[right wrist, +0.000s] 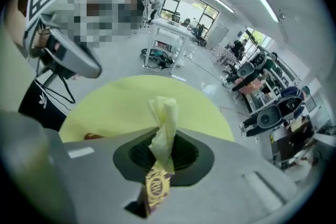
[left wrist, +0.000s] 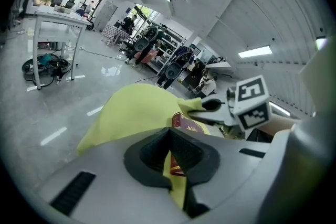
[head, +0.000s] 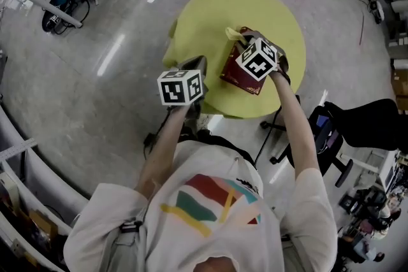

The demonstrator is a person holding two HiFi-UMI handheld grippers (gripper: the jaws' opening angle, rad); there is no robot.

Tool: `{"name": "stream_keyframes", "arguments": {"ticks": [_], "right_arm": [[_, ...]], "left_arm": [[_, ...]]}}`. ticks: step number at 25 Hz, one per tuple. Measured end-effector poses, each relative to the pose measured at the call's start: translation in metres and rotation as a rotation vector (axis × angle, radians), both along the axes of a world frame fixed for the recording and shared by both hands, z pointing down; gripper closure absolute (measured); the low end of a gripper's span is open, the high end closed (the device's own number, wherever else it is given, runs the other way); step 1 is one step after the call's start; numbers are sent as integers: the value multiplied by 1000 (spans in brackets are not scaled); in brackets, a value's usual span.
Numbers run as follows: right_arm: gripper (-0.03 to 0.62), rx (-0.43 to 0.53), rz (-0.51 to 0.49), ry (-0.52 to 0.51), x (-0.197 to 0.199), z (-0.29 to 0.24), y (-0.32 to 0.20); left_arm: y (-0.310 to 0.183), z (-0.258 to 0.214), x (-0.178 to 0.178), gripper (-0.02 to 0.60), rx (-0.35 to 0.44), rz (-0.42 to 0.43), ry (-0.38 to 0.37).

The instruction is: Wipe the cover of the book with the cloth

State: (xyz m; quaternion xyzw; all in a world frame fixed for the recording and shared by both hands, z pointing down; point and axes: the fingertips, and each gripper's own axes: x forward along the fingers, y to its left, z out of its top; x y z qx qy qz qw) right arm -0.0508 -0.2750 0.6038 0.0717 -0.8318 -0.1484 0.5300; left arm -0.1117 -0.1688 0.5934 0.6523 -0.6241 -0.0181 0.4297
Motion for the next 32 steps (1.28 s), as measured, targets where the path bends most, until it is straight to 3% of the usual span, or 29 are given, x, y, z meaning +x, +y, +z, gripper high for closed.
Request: {"name": "stream_keyframes", "arguments": {"ticks": [3, 6, 11, 15, 18, 25, 32], "right_arm": [[566, 42, -91, -9, -14, 5, -37], [566, 8, -145, 51, -17, 20, -56], [566, -73, -125, 96, -19, 36, -75], [566, -41, -117, 100, -36, 46, -81], [566, -5, -153, 158, -37, 56, -82], [566, -86, -182, 166, -34, 69, -42], [566, -182, -271, 148, -22, 68, 38]], "left_arm": [[8, 3, 10, 566, -13, 14, -10], [18, 7, 14, 566, -36, -13, 20], [28, 21, 16, 566, -56, -42, 66], [37, 36, 10, 566, -59, -43, 87], [40, 39, 11, 566, -64, -40, 90], [49, 36, 5, 566, -57, -63, 83], [42, 28, 4, 566, -38, -68, 90]]}}
